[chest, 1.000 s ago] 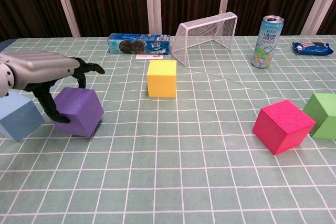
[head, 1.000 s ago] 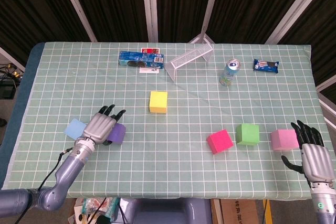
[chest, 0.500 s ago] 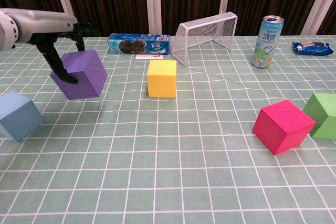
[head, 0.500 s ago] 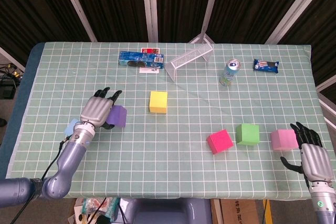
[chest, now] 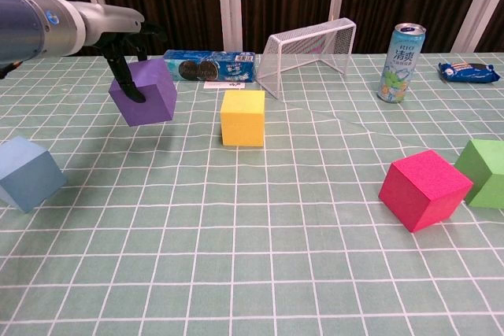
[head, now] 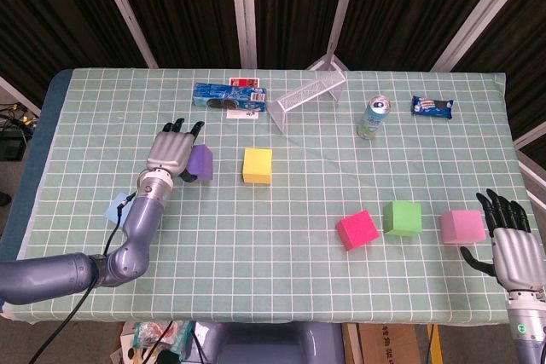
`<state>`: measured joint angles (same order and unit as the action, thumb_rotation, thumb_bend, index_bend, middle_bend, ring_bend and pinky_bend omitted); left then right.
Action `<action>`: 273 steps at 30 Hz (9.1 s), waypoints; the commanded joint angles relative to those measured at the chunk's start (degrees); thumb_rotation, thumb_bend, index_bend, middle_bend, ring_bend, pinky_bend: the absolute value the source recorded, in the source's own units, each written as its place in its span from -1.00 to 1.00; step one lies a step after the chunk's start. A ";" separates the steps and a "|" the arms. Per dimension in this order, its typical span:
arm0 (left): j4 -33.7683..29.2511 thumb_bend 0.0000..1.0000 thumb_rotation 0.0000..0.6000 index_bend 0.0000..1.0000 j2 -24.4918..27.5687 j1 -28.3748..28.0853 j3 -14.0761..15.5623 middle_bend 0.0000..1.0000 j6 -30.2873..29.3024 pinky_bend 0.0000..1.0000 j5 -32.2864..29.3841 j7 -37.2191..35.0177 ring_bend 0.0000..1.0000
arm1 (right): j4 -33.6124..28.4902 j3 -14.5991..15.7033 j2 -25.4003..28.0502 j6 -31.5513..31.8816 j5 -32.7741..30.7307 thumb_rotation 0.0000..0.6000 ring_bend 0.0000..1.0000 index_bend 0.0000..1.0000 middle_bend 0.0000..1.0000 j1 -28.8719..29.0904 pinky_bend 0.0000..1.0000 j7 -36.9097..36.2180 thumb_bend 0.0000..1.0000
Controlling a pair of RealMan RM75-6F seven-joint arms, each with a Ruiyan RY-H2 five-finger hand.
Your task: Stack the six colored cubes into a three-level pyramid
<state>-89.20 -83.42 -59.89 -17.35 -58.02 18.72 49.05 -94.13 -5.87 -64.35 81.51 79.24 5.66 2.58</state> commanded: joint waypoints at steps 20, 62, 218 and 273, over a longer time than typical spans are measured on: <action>15.15 -0.48 1.00 -1.00 -9.98 -7.10 1.28 -0.16 4.87 -0.78 -4.83 1.89 -0.93 | -0.16 0.00 0.14 -0.95 -0.67 1.00 -1.00 -1.00 -1.00 0.01 -1.00 -0.55 -0.47; 28.15 -0.47 1.00 -1.00 -18.53 -14.45 0.88 -0.23 11.10 -0.78 -9.90 6.55 -0.93 | -1.38 -0.11 2.15 -3.02 -2.85 1.00 -1.00 -1.00 -1.00 -0.24 -1.00 -3.50 -0.47; 31.96 -0.28 1.00 -1.00 -20.81 -12.42 2.53 -1.00 7.09 -0.92 -7.38 9.90 -1.00 | -4.11 -0.55 3.65 -5.19 -6.08 1.00 -1.00 -1.00 -1.00 -0.42 -1.00 -6.05 -0.48; 38.70 -0.28 1.00 -1.00 -25.57 -12.33 -0.83 -1.00 7.72 -0.92 -3.85 10.89 -1.00 | -4.88 -0.53 4.10 -6.24 -7.33 1.00 -1.00 -1.00 -1.00 -0.29 -1.00 -6.03 -0.48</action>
<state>-50.60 -108.90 -72.22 -18.14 -50.34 14.82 59.89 -99.00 -6.40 -60.26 75.27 71.91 5.36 -3.45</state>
